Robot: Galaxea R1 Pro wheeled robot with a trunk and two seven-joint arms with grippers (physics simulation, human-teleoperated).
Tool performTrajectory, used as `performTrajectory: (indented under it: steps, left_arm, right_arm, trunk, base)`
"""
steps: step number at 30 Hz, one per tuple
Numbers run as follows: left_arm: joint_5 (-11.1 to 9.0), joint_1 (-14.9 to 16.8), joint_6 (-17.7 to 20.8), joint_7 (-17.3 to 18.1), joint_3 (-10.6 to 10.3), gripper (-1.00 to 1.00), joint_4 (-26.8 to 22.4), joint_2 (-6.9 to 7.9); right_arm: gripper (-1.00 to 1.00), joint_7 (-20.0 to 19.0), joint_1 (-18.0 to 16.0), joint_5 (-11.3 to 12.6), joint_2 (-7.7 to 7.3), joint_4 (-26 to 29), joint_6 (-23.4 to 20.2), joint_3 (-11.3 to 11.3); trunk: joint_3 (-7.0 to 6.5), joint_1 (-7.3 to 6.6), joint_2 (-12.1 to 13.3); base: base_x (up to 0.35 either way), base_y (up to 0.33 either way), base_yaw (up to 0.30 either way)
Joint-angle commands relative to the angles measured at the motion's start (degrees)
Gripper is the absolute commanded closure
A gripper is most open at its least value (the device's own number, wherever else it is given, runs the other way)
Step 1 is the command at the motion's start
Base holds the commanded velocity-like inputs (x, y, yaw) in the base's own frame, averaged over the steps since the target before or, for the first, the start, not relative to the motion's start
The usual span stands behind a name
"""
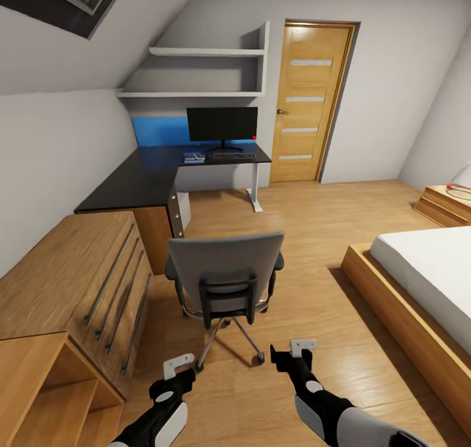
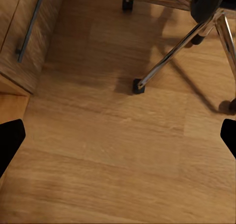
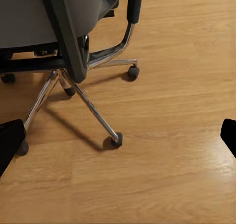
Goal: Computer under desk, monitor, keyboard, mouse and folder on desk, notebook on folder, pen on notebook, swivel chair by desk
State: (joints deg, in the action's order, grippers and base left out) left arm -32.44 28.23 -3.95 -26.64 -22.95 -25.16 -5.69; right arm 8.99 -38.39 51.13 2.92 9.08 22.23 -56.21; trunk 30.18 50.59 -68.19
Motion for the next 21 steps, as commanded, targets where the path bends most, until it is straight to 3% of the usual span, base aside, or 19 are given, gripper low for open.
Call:
performTrajectory:
  steps: [1,11,21]
  left_arm:
    - [-0.67,0.07,-1.09,-0.36,-0.45,-1.00,0.32,0.05]
    - [-0.70,0.07,-1.75,-0.35,-0.38,-1.00,0.72,-0.06]
    - [-0.62,0.07,-1.84,-0.34,-0.64,-1.00,0.73,-0.19]
  right_arm:
    - [-1.00,0.30,-0.07,0.23,-0.01,-0.03,0.88,-0.53]
    - [-1.00,0.24,-0.07,0.20,0.07,0.26,4.71,-0.65]
    - [-1.00,0.38,-0.02,0.20,-0.01,0.34,5.29,-0.58]
  trunk:
    - [0.24,0.23,-0.45]
    - [2.03,2.42,-4.46]
    - [3.83,4.62,-8.47]
  base:
    - [0.000,0.000,0.000]
    - [0.000,0.000,0.000]
    - [0.000,0.000,0.000]
